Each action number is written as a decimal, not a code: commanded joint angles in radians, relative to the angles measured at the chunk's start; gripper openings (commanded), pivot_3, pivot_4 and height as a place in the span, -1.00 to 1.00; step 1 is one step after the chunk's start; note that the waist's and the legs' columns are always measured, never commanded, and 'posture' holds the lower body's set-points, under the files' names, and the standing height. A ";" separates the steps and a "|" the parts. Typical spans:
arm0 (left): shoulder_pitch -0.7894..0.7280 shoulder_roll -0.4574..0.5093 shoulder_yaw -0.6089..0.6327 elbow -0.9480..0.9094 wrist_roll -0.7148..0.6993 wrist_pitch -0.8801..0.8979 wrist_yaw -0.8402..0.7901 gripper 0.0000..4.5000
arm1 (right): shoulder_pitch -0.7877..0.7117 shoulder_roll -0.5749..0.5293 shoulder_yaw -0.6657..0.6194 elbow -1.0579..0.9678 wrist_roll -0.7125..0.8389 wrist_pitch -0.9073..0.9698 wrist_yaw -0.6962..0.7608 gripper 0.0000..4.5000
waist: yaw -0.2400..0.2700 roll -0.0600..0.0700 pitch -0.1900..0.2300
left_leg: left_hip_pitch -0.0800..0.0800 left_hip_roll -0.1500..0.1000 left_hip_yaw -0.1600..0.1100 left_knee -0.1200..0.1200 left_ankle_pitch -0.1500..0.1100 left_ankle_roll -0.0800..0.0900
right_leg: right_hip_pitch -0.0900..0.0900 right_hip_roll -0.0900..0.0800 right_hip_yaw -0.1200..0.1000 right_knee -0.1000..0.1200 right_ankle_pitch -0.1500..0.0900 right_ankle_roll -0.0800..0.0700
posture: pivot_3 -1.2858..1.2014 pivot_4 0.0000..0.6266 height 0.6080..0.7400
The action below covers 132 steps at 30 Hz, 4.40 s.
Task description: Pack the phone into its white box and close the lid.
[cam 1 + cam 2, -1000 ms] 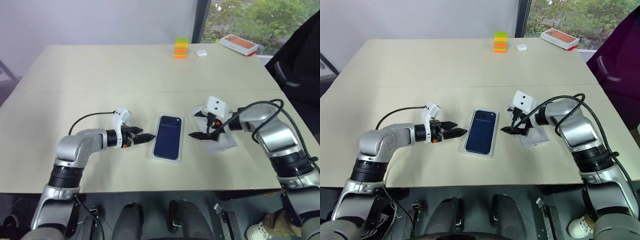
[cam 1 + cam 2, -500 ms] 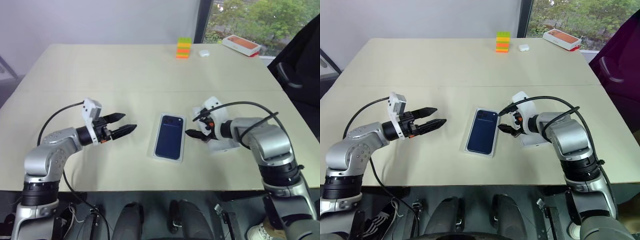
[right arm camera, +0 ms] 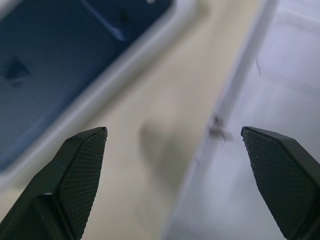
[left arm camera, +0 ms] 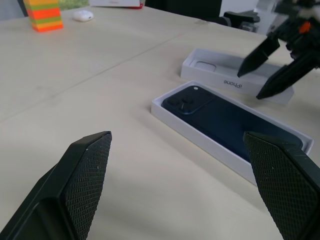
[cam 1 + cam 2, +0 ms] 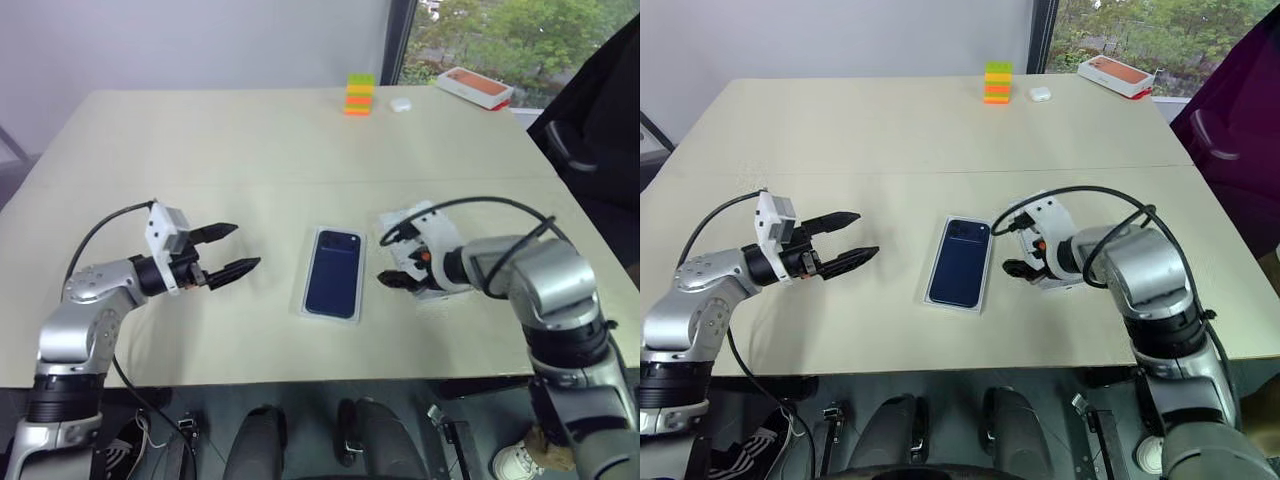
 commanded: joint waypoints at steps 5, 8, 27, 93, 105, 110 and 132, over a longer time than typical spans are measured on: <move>-0.024 -0.022 0.001 -0.016 -0.008 -0.003 0.032 0.97 | -0.094 0.051 -0.018 0.125 0.039 0.007 -0.157 1.00 | 0.003 0.000 0.000 | -0.001 0.000 0.002 0.000 0.000 0.000 | 0.000 0.000 0.001 0.000 0.001 -0.001 | 0.03 -0.52 1.00; -0.023 -0.031 -0.004 -0.017 -0.005 -0.003 0.043 0.97 | -0.099 0.047 -0.019 0.138 0.098 0.007 -0.176 1.00 | 0.002 0.000 0.000 | -0.001 0.000 0.002 0.000 -0.001 0.001 | 0.000 0.000 0.001 0.000 0.001 -0.001 | 0.03 -0.52 1.00; -0.021 -0.063 -0.011 -0.039 -0.017 -0.007 0.079 0.97 | -0.138 -0.077 0.016 0.248 0.576 0.007 -0.598 1.00 | -0.007 0.000 0.000 | 0.000 0.000 0.003 0.000 -0.001 0.001 | -0.001 0.000 0.002 0.000 0.001 0.000 | 0.03 -0.52 1.00; -0.028 0.011 0.203 -0.099 -0.306 0.315 0.200 1.00 | 0.107 0.693 -0.289 0.313 1.575 -0.541 -1.132 -0.96 | -0.025 0.000 0.000 | -0.001 0.003 0.005 -0.002 -0.004 0.007 | -0.003 0.000 0.006 0.000 0.000 0.001 | 0.03 -0.52 1.00; -0.002 -0.031 0.119 -0.121 -0.266 0.291 0.218 1.00 | 0.144 0.725 -0.183 0.328 1.519 -0.752 -1.195 -0.96 | -0.022 0.000 0.000 | 0.000 0.003 0.005 -0.002 -0.004 0.007 | -0.002 0.001 0.006 -0.001 0.000 0.001 | 0.03 -0.52 1.00; 0.012 -0.047 0.091 -0.100 -0.232 0.255 0.208 1.00 | 0.168 0.755 -0.180 0.361 1.461 -0.839 -1.218 -0.96 | -0.023 0.000 0.000 | 0.000 0.003 0.005 -0.002 -0.004 0.007 | -0.002 0.001 0.007 -0.001 0.000 0.001 | 0.03 -0.52 1.00; -0.075 -0.201 -0.043 0.037 -0.112 0.154 0.211 -0.08 | 0.313 0.636 -0.135 0.230 1.586 -0.858 -1.313 -1.00 | -0.018 0.000 -0.001 | 0.000 0.002 0.005 -0.001 -0.004 0.007 | -0.001 0.000 0.007 -0.002 0.000 0.001 | 0.03 -0.52 1.00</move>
